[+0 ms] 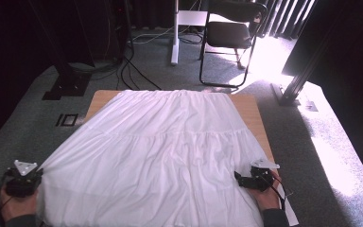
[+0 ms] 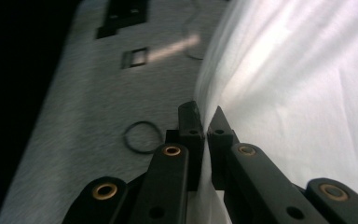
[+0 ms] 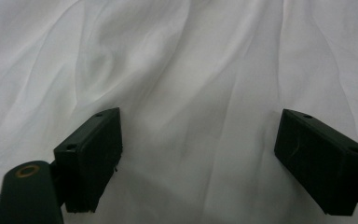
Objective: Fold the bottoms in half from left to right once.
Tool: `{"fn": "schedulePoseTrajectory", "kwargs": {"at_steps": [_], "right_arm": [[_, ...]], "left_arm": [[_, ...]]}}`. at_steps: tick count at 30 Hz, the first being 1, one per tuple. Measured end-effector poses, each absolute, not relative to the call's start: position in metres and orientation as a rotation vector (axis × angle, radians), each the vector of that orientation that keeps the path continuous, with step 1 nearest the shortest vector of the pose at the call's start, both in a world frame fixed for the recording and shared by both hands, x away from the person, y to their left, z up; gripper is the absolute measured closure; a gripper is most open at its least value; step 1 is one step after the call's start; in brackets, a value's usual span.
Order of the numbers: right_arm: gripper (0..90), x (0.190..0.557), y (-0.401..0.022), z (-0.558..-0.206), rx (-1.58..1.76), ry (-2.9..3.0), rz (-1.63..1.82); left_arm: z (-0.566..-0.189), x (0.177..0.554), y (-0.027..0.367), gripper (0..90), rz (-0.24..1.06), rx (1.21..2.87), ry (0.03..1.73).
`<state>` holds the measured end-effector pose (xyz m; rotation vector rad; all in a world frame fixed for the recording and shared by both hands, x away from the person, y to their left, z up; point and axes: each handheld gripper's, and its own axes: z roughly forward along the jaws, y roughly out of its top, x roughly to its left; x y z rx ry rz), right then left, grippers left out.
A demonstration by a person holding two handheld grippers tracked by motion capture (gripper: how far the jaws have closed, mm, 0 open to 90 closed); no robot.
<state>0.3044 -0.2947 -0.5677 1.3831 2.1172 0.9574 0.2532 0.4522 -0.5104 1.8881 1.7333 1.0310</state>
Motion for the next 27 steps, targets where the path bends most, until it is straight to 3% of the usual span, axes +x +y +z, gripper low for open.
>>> {"fn": "schedulePoseTrajectory", "kwargs": {"at_steps": [4,13,23,24,27], "right_arm": [[14.6,0.301,-0.292,-0.568,1.379,2.122,0.959],[18.3,0.299,-0.300,-0.568,1.390,2.106,0.966],[18.3,0.299,-0.300,-0.568,1.388,2.106,0.960],[18.3,0.299,-0.300,-0.568,1.388,2.106,0.961],[18.3,0.299,-0.300,-0.568,1.388,2.106,0.961]], "left_arm": [[-0.497,0.252,0.470,89.5,1.061,1.808,1.799],[-0.458,0.244,0.427,89.4,0.908,1.763,1.518],[-0.424,0.258,0.337,89.3,0.759,1.881,1.151],[-0.418,0.266,0.305,89.3,0.702,1.915,1.039],[-0.414,0.276,0.261,89.3,0.632,1.969,0.892]]}}
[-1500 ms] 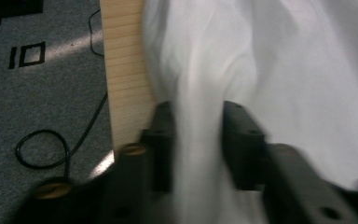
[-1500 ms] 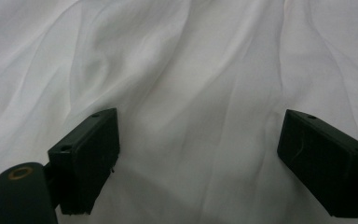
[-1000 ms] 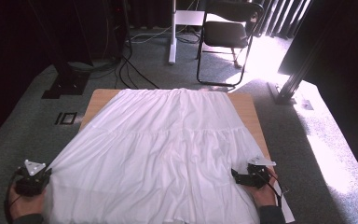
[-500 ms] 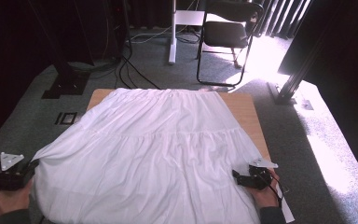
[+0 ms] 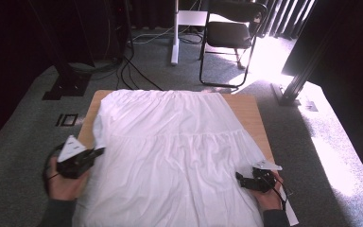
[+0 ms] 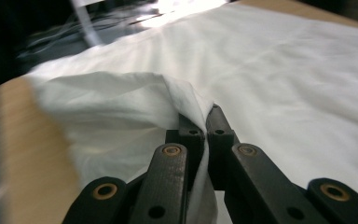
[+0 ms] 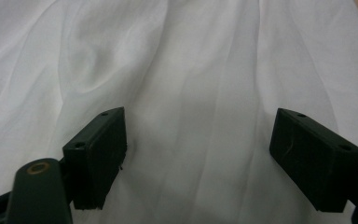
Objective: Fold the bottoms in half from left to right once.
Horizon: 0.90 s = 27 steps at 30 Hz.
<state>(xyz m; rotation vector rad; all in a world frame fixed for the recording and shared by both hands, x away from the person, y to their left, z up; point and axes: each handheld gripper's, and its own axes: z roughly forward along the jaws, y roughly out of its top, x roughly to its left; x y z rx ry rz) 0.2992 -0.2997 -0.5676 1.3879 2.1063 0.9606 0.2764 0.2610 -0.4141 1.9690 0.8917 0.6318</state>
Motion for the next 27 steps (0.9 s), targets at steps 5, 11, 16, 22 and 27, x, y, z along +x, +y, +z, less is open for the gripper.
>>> {"fn": "schedulePoseTrajectory", "kwargs": {"at_steps": [5,11,16,22,27], "right_arm": [[18.3,0.299,-0.300,-0.568,1.388,2.107,0.960],[18.3,0.299,-0.300,-0.568,1.388,2.107,0.960],[18.3,0.299,-0.300,-0.568,1.387,2.107,0.960],[23.3,0.299,-0.299,-0.567,1.414,2.082,0.955],[37.3,0.295,-0.290,-0.551,1.409,2.029,0.895]], "left_arm": [[-0.416,0.296,0.184,89.2,0.517,2.047,0.693],[-0.418,0.303,0.092,89.3,0.369,2.079,0.476],[-0.421,0.294,0.040,89.2,0.249,2.047,0.330],[-0.460,0.312,0.019,67.7,0.128,2.114,0.396],[-0.461,0.316,0.057,52.8,0.169,2.072,0.488]]}}
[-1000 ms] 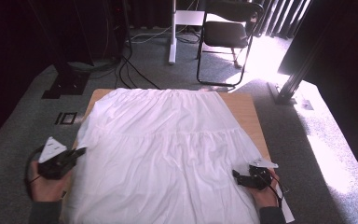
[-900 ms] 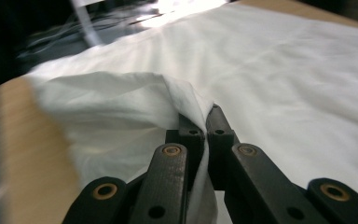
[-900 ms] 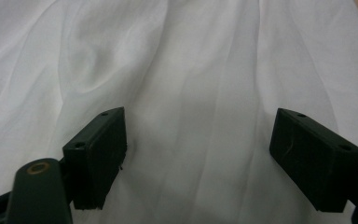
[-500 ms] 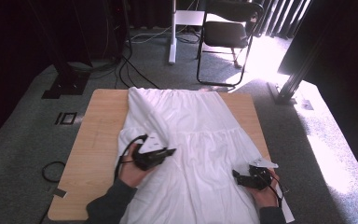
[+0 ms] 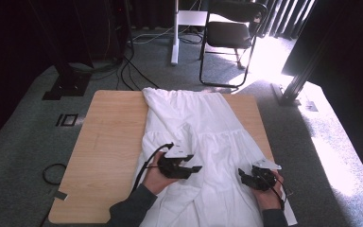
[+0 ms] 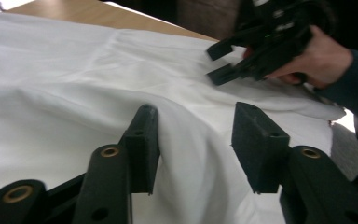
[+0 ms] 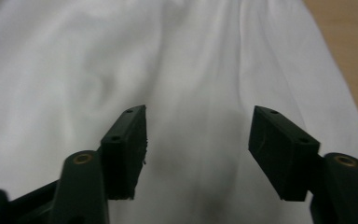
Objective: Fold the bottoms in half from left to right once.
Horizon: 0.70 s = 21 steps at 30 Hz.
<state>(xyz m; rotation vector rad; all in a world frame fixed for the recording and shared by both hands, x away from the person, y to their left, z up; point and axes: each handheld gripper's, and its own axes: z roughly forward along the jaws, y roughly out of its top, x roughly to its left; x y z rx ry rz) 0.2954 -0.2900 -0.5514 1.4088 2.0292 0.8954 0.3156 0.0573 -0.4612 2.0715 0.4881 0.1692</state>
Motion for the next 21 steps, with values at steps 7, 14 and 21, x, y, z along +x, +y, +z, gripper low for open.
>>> {"fn": "schedulePoseTrajectory", "kwargs": {"at_steps": [7,14,21], "right_arm": [[46.1,0.290,-0.258,-0.509,1.338,2.002,1.077],[41.5,0.296,-0.218,-0.492,1.339,2.124,1.231],[22.8,0.299,-0.170,-0.479,1.287,2.185,1.268]], "left_arm": [[-0.467,0.315,0.122,48.8,0.248,2.030,0.638],[-0.503,0.309,0.184,44.7,0.346,2.045,0.883],[-0.528,0.307,0.220,38.1,0.374,2.031,1.048]]}}
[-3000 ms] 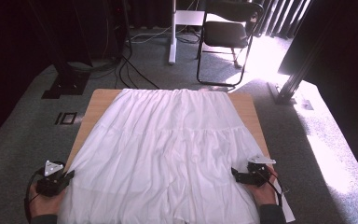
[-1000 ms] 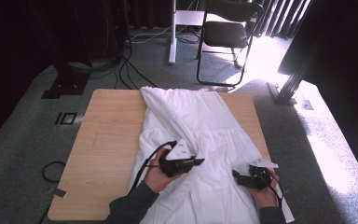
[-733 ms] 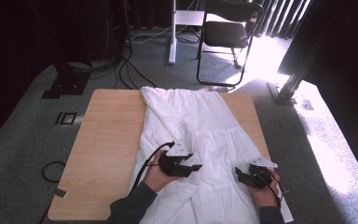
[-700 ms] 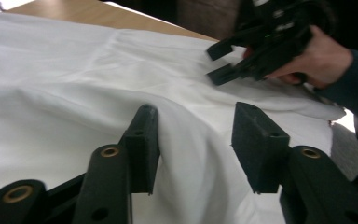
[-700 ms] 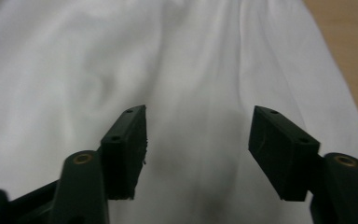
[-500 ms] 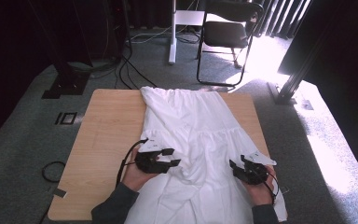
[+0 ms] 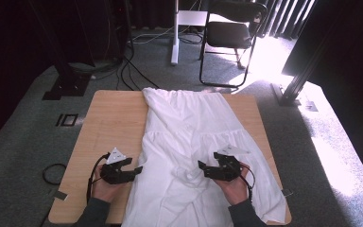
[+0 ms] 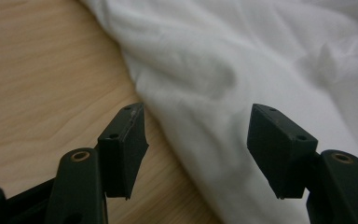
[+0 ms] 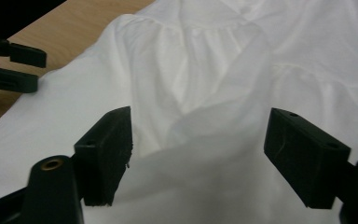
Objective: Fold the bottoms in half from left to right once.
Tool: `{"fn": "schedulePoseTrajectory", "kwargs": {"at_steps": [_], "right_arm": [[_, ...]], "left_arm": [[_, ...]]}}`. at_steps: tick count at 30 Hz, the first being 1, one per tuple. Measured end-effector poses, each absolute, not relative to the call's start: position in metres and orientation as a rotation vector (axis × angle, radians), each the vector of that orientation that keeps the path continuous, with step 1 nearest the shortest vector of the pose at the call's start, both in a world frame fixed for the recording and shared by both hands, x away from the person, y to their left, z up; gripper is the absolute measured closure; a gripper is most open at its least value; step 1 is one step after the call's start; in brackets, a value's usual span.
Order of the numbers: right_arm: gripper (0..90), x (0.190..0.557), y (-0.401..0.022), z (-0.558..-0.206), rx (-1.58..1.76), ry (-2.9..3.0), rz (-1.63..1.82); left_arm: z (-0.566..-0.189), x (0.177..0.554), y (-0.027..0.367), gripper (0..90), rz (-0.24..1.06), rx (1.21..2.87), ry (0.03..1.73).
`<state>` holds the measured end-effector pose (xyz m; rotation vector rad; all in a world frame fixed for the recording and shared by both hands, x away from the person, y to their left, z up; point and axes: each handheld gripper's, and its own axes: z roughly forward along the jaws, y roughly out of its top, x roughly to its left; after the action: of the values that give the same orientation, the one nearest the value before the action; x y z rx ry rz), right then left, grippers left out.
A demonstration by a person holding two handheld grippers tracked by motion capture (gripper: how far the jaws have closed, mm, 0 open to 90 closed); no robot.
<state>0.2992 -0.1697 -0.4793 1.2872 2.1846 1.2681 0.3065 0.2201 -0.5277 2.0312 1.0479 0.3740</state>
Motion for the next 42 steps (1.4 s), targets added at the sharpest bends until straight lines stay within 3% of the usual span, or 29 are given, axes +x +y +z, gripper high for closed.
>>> {"fn": "schedulePoseTrajectory", "kwargs": {"at_steps": [3,9,11,12,13,15,18,27,28,29,31,32,34,42], "right_arm": [[18.5,0.303,-0.150,-0.482,1.265,2.226,1.212],[18.1,0.307,-0.135,-0.506,1.267,2.294,0.997],[27.1,0.305,-0.144,-0.519,1.327,2.316,0.916],[48.0,0.304,-0.154,-0.524,1.350,2.340,0.911],[48.0,0.304,-0.154,-0.524,1.350,2.340,0.911],[69.7,0.303,-0.170,-0.525,1.392,2.347,0.936],[87.0,0.300,-0.195,-0.516,1.417,2.286,0.986],[87.1,0.299,-0.213,-0.492,1.381,2.222,1.102],[87.0,0.299,-0.212,-0.491,1.373,2.221,1.110],[86.9,0.299,-0.211,-0.490,1.365,2.219,1.113],[86.9,0.298,-0.208,-0.487,1.344,2.216,1.127],[86.9,0.298,-0.207,-0.485,1.336,2.214,1.135],[87.0,0.297,-0.205,-0.483,1.320,2.221,1.144],[87.3,0.290,-0.182,-0.479,1.202,2.314,1.266]], "left_arm": [[-0.534,0.307,0.224,37.3,0.357,2.028,1.064],[-0.540,0.310,0.223,33.6,0.322,2.039,1.077],[-0.542,0.309,0.223,32.9,0.322,2.041,1.084],[-0.543,0.310,0.224,32.9,0.317,2.042,1.086],[-0.544,0.310,0.224,32.9,0.312,2.044,1.092],[-0.545,0.310,0.224,32.9,0.308,2.044,1.099],[-0.546,0.309,0.223,32.9,0.306,2.050,1.099],[-0.553,0.310,0.204,32.4,0.213,2.068,1.034],[-0.553,0.310,0.202,35.1,0.203,2.072,1.020],[-0.552,0.310,0.198,44.0,0.199,2.086,1.005],[-0.550,0.308,0.191,74.5,0.241,2.155,0.962],[-0.548,0.307,0.191,82.9,0.257,2.153,0.952],[-0.539,0.304,0.199,87.4,0.289,2.109,0.941],[-0.478,0.275,0.253,88.1,0.594,2.032,0.968]]}}
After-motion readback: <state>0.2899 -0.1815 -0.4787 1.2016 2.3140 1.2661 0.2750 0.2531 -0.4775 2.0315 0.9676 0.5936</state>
